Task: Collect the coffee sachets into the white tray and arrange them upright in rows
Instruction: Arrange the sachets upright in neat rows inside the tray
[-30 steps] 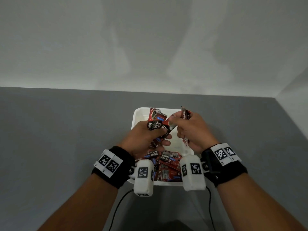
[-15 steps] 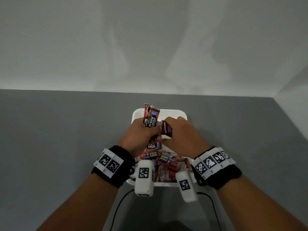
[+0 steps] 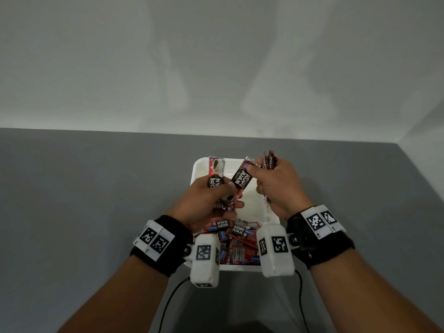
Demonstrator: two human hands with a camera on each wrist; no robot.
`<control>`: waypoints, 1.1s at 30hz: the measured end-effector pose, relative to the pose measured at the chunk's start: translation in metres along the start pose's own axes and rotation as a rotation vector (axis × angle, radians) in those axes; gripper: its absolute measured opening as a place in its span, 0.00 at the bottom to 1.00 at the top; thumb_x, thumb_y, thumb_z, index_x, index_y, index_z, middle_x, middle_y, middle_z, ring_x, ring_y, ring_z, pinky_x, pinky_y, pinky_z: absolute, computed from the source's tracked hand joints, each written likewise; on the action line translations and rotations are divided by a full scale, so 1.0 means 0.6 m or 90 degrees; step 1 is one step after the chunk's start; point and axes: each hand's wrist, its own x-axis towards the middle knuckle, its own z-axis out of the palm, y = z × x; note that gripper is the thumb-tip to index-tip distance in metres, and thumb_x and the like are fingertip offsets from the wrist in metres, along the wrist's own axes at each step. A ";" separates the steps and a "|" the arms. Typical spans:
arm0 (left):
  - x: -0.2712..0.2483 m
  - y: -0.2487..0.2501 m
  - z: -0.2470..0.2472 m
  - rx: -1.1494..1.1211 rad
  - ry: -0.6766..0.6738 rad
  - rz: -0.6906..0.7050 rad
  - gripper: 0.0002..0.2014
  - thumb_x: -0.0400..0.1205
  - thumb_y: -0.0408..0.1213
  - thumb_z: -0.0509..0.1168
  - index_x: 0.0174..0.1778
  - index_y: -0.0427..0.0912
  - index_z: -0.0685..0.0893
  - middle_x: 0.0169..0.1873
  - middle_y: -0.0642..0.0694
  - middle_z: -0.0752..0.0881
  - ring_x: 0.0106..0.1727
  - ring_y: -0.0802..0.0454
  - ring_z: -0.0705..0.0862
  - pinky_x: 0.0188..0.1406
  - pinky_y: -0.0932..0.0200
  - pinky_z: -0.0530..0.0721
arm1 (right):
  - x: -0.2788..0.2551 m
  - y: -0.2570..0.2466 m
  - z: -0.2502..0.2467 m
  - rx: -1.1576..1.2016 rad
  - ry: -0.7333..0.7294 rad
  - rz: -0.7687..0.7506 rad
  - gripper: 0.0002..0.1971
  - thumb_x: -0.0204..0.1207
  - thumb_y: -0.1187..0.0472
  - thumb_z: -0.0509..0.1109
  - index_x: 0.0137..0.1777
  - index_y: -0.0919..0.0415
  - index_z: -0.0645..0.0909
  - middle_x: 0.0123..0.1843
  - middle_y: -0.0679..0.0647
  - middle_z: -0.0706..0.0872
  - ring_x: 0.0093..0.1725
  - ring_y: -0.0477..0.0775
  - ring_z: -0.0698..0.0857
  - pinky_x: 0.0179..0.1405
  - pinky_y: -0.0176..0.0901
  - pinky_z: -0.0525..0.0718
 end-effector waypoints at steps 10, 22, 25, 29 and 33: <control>0.008 -0.017 0.025 0.246 0.069 0.211 0.09 0.84 0.32 0.71 0.39 0.32 0.85 0.32 0.44 0.87 0.34 0.53 0.84 0.39 0.59 0.84 | -0.019 0.006 0.037 0.148 -0.004 0.066 0.09 0.78 0.64 0.78 0.38 0.60 0.81 0.25 0.50 0.79 0.21 0.45 0.77 0.20 0.34 0.76; 0.007 0.004 -0.008 0.201 -0.056 -0.046 0.09 0.80 0.20 0.61 0.44 0.34 0.85 0.33 0.37 0.81 0.23 0.48 0.77 0.20 0.60 0.74 | -0.012 0.000 -0.011 -0.192 -0.130 -0.054 0.14 0.79 0.61 0.77 0.64 0.52 0.85 0.52 0.53 0.90 0.30 0.43 0.80 0.29 0.30 0.77; 0.006 0.014 -0.012 0.215 -0.072 -0.054 0.07 0.81 0.21 0.64 0.45 0.33 0.87 0.34 0.32 0.82 0.23 0.48 0.79 0.19 0.61 0.75 | -0.011 0.008 -0.011 -0.124 -0.101 -0.041 0.11 0.76 0.65 0.80 0.56 0.59 0.86 0.38 0.55 0.87 0.26 0.45 0.74 0.25 0.36 0.73; 0.010 0.015 -0.028 0.129 0.072 0.046 0.04 0.82 0.23 0.69 0.44 0.32 0.81 0.31 0.37 0.85 0.27 0.49 0.85 0.23 0.59 0.83 | -0.012 0.013 -0.026 -0.097 -0.052 -0.016 0.04 0.75 0.68 0.79 0.48 0.61 0.89 0.31 0.50 0.85 0.28 0.49 0.73 0.27 0.40 0.71; 0.018 0.025 -0.037 0.210 0.133 0.080 0.07 0.79 0.23 0.70 0.36 0.31 0.82 0.27 0.37 0.80 0.23 0.49 0.76 0.22 0.59 0.76 | -0.029 0.000 -0.021 -0.320 -0.024 -0.117 0.15 0.68 0.54 0.86 0.50 0.51 0.85 0.41 0.40 0.86 0.39 0.38 0.83 0.38 0.34 0.77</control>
